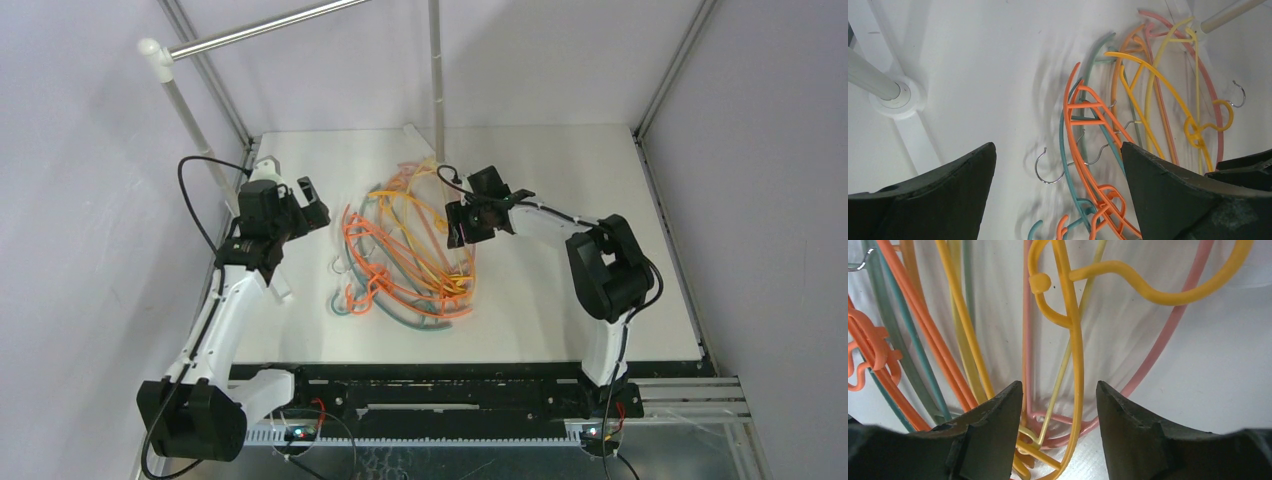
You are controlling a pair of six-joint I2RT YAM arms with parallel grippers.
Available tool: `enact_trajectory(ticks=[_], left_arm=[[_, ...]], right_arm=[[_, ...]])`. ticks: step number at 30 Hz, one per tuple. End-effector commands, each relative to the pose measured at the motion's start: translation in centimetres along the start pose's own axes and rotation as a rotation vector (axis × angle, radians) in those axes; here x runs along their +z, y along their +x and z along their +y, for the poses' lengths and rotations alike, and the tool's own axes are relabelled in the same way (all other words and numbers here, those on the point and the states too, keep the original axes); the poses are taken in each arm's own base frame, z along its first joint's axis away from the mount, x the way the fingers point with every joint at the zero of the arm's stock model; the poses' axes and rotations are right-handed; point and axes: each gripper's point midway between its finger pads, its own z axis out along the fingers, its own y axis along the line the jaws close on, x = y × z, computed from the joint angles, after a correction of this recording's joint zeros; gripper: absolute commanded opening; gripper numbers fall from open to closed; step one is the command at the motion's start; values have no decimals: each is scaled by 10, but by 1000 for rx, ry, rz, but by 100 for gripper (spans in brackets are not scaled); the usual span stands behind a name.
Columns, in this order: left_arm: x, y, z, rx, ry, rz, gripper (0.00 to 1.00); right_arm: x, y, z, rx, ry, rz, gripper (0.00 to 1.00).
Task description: Organize the hangers
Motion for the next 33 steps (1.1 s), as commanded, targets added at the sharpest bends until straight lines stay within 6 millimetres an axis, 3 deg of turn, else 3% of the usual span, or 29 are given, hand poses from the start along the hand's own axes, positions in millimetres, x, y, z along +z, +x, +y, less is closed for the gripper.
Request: enact_trajectory(ticks=[1,6,9,15,19,26,33], left_arm=[[5,5,3,10,-15,3,100],[8,9,4,5,-13,11,100],[9,12,5,3,-18,12,100],[10,15,7,7,-25,17,100],[9,12,5,5,-16,9,100],[3,6,-7,0,33,-4,100],[-6,-4,-20,3,60,-35,100]], right_arm=[[5,-18,9,-18,-25,-44,63],[15,-10,1,-16,3,-17,62],[18,-6,-1,-11,5,-2,53],[9,-8,7,-25,-12,-8,0],[-17,-28,12,-38,20,-79,0],[-93,-83,22,-77,114,-281,0],[-150,-125,36,-134,187,-438,0]])
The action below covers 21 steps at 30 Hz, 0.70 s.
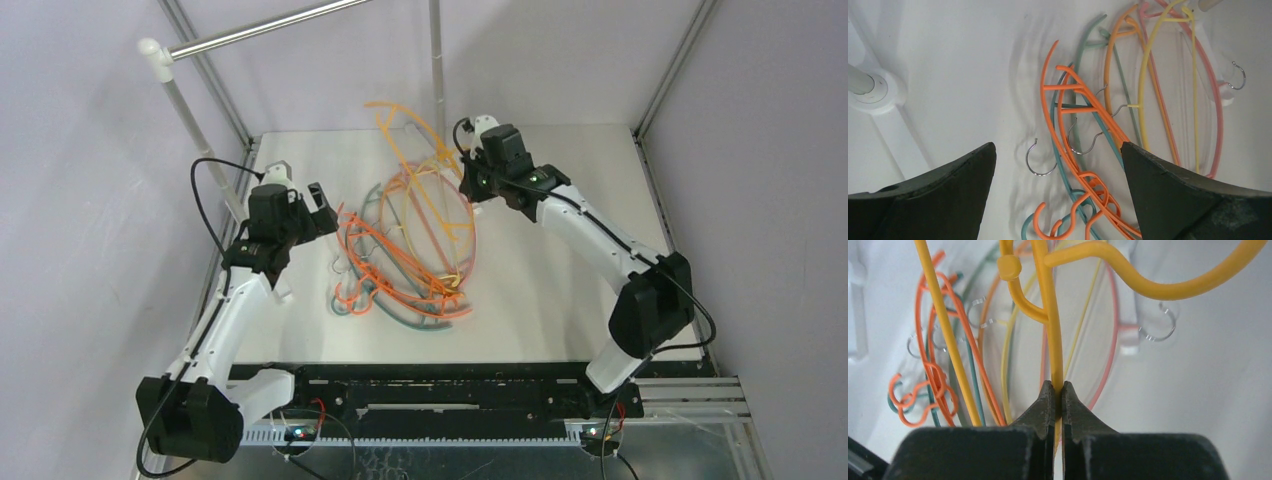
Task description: Organize the hangers
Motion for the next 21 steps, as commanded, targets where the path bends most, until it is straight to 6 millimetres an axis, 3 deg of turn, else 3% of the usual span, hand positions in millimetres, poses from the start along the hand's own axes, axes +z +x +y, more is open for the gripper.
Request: enact_trajectory(ticks=[1,5,7,15,21], left_arm=[[-11,-24,-12,-17,37,-79,99],[-17,-37,-22,-25,70,-103,100],[-25,-52,-35,-53,121,-141,100],[-55,-96,-113,-183,411,-283,99],[-61,-104,-166,-256,604,-290,100]], right_arm=[[-34,-54,2,-65,80,-149,0],[-45,-84,7,-143,129,-207,0],[-45,-89,10,-154,140,-212,0],[-48,-102,41,-219,130,-268,0],[-49,-99,66,-207,28,-261,0]])
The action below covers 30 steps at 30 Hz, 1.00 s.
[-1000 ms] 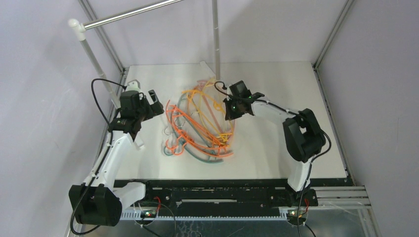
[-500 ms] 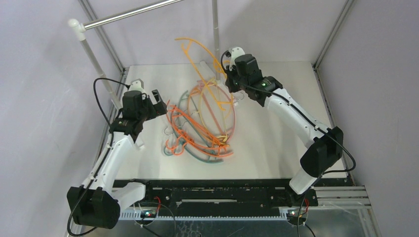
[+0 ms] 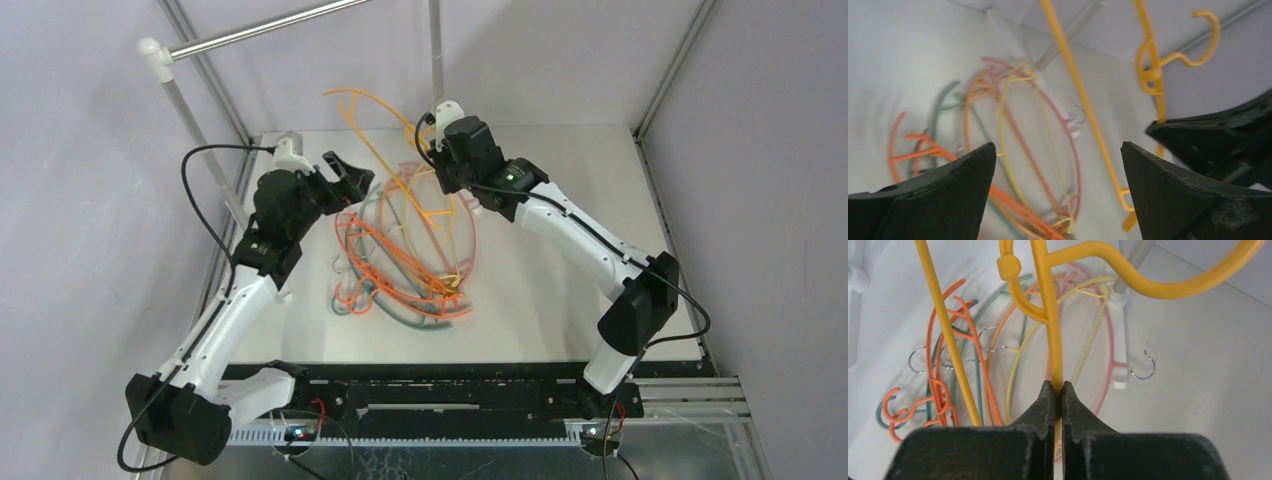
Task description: Organize the hangers
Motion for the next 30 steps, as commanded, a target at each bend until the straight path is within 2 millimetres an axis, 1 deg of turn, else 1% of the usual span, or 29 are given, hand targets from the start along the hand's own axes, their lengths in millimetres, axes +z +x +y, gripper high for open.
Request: enact_trajectory(ticks=[1,4,6,11,19,20,23,26,27,28,29,30], left_arm=[[7,-33,-63,-105,225,-106,99],[13,-30,-72,-116,257,-113,99],[18,-29,-72,-114,255,-111,99],[28,-19,-68,-97,230,-87,99],[34,-8,-59,-73,189,-66,100],[34,-8,-59,-74,184,-69,100],[37,-12,-59,-74,183,-82,99],[40,-20,-66,-79,200,-94,99],[41,-21,-72,-81,222,-94,92],[42,-23,-78,-81,252,-94,78],[42,-25,-84,-85,279,-96,56],[44,-25,-86,-98,288,-94,24]], right_arm=[[-18,-35,16,18,-77,-96,0],[-24,-35,24,12,-118,-92,0],[-30,-34,29,18,-143,-89,0],[-44,-38,40,47,-218,-100,0],[-64,-52,51,80,-298,-137,0],[-67,-53,53,78,-314,-137,0],[-75,-50,72,73,-434,-100,0],[-78,-46,81,91,-491,-70,0],[-78,-45,82,95,-497,-66,0],[-78,-44,82,95,-498,-63,0],[-78,-45,81,95,-496,-65,0],[-79,-46,80,96,-491,-69,0]])
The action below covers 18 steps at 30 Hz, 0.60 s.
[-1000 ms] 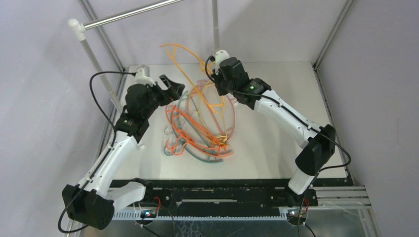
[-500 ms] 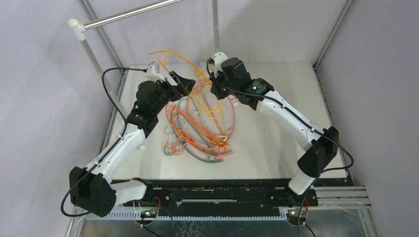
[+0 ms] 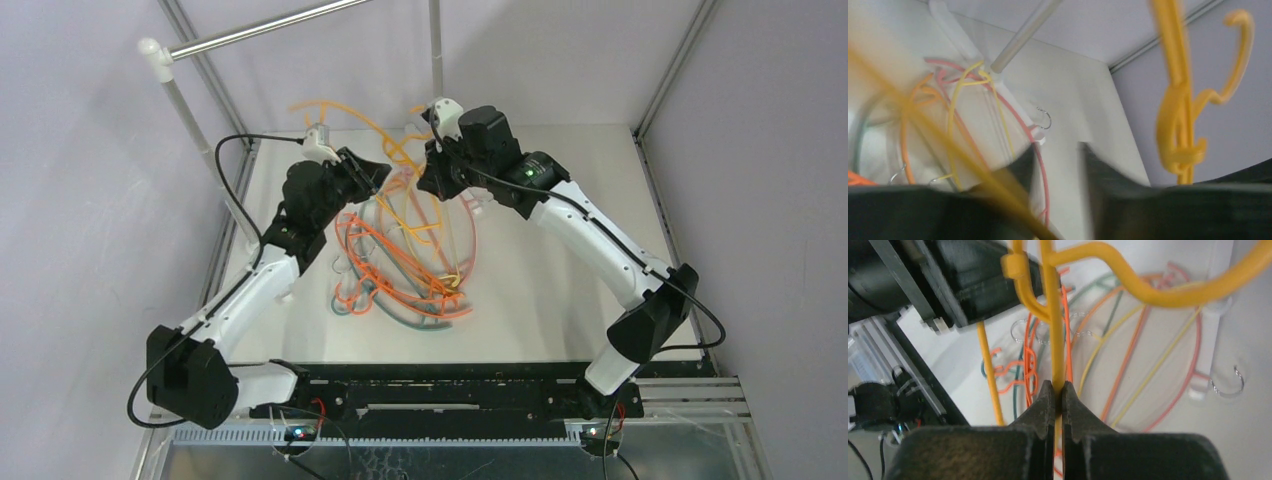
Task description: Organize the hangers
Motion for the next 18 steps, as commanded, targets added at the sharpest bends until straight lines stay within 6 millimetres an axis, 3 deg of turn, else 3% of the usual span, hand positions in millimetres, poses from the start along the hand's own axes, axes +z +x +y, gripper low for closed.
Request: enact_trajectory(ticks=[1,9,15,18], left_arm=[[8,-38,-45,-17,139,-90,4],[14,-45,-58,-50,223,-138,0],[20,-60,-65,-145,298,-213,0],[24,-67,-67,-224,343,-235,0]], right_arm=[[-20,-26,24,14,-99,-70,0],[-36,-52,11,48,-64,-134,3],[-67,-70,-15,45,71,-210,45],[-87,-73,-32,67,134,-249,55]])
